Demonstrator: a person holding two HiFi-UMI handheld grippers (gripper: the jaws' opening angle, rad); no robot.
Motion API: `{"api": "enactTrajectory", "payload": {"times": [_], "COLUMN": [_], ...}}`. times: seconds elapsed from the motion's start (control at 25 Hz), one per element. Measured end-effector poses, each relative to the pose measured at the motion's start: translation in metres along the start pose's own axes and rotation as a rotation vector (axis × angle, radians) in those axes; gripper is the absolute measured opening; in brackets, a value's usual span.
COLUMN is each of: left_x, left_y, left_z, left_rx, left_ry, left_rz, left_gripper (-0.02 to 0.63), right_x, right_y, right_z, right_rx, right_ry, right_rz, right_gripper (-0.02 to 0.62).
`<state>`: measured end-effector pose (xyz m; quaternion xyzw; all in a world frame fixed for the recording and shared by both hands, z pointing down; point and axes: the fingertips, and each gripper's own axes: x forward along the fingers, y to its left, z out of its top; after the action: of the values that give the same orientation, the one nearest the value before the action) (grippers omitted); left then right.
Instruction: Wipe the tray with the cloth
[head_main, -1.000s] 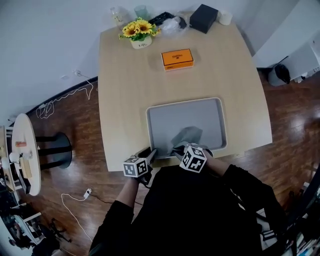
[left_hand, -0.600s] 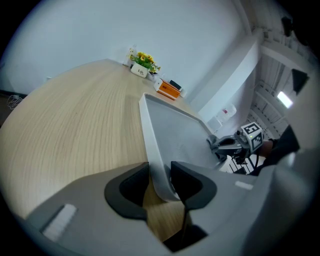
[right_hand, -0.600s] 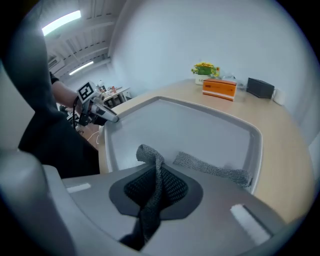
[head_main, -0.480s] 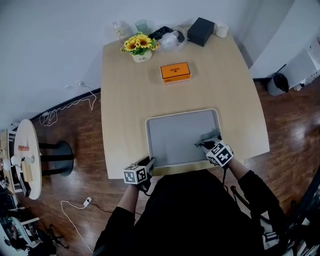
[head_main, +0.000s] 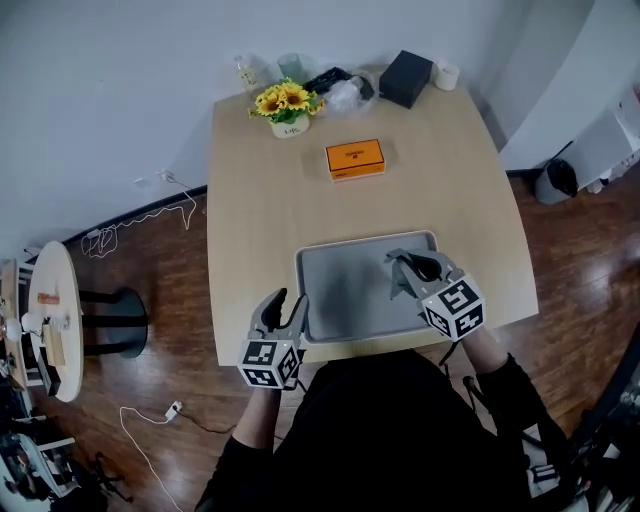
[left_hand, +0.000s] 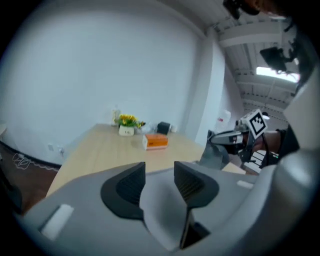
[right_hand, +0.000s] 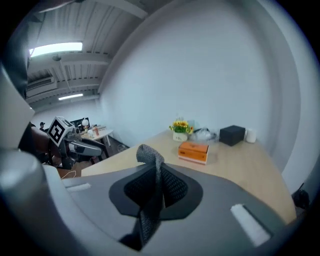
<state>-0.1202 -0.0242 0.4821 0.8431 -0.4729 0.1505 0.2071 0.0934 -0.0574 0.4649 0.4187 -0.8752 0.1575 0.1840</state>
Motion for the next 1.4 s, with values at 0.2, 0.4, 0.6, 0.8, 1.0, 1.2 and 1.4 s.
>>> {"api": "enactTrajectory", "payload": {"times": [0.2,0.4,0.6,0.8,1.0,1.2,1.4], "left_x": [-0.015,-0.022,-0.018,-0.020,-0.024,-0.029,-0.032], "left_y": [-0.057,-0.083,-0.077,-0.072,-0.071,-0.065,-0.054], "left_z": [0.111,0.133,0.116,0.102,0.096,0.093,0.093], "left_rx": [0.120,0.178,0.120,0.085,0.085,0.074,0.066], "left_ry": [-0.266,-0.311,-0.266,-0.229,-0.218,-0.214,-0.223], "left_rz": [-0.097,-0.093,-0.061,-0.026,-0.019,-0.010,-0.011], "left_gripper": [0.147,0.142,0.137,0.132,0.132,0.130,0.131], "right_x": [-0.081,-0.150,-0.161,-0.121,-0.086,-0.095,-0.124], "right_y": [-0.041,-0.104,-0.138,-0.170,-0.195,-0.200,-0.170], "right_z": [0.069,0.066,0.029,-0.068,-0.176,-0.198,-0.108], "right_rx": [0.043,0.158,0.172,0.223,0.299,0.408,0.342], "right_ry": [-0.276,-0.373,-0.327,-0.096,0.160,0.176,-0.037], "right_rz": [-0.187,-0.388,-0.478,-0.522,-0.559,-0.619,-0.641], "right_gripper": [0.014,0.015,0.015,0.014,0.015,0.020,0.057]}}
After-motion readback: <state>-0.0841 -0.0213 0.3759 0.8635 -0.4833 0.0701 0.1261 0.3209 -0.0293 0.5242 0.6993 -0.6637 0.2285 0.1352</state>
